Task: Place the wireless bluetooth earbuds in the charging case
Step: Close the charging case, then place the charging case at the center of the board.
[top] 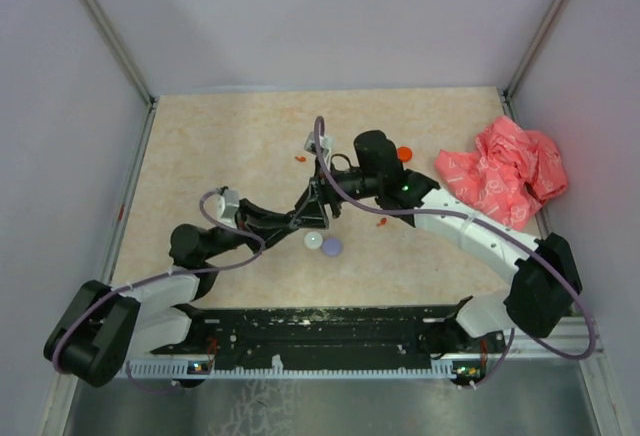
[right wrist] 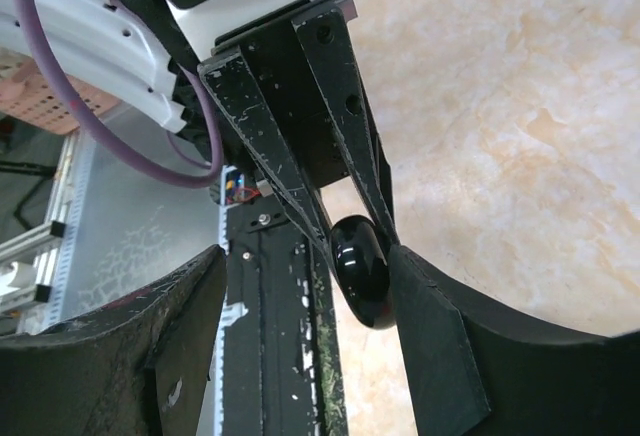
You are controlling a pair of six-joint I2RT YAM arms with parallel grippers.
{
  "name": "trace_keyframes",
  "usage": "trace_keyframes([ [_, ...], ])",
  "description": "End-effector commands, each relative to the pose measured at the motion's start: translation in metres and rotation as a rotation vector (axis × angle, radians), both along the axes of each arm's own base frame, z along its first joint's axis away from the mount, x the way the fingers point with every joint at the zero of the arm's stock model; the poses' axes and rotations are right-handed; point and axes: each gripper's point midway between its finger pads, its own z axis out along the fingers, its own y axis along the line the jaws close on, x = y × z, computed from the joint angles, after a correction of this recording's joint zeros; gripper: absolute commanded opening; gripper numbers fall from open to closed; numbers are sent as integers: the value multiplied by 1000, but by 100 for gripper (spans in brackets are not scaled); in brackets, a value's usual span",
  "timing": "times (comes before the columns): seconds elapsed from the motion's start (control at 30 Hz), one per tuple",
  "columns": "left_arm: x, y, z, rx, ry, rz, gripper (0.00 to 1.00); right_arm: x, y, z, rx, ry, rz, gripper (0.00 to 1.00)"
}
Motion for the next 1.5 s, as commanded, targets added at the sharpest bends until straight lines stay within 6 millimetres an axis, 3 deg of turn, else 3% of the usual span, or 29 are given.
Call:
trace_keyframes([
  [0.0, 9, 0, -9, -20, 165, 19, 0, 3, -10, 33, 78, -148, -64, 65],
  [0.07, 12, -1, -20, -21, 294, 26, 0, 21, -19, 27, 37, -188, -186, 65],
  [0.2, 15, 2, -61, 26, 620, 79, 0, 57, -48, 9, -69, -260, -448, 66],
  [0.4, 6, 16, -115, 149, 900, 194, 0, 78, -83, -18, -151, -297, -668, 66],
  [0.57, -5, 25, -138, 194, 1011, 239, 1, 85, -101, -34, -195, -322, -757, 66],
  [0.73, -8, 25, -155, 226, 1096, 251, 5, 90, -112, -51, -243, -343, -805, 66],
  [0.9, -11, 13, -169, 281, 1161, 237, 11, 95, -119, -62, -263, -361, -840, 66],
  [1.07, -11, 3, -179, 344, 1188, 240, 23, 101, -127, -70, -305, -385, -875, 66],
  [1.2, -8, 8, -184, 379, 1194, 293, 41, 106, -132, -71, -328, -396, -907, 67],
  [1.47, 3, 29, -180, 457, 1118, 430, 53, 140, -149, -74, -450, -406, -1034, 73],
])
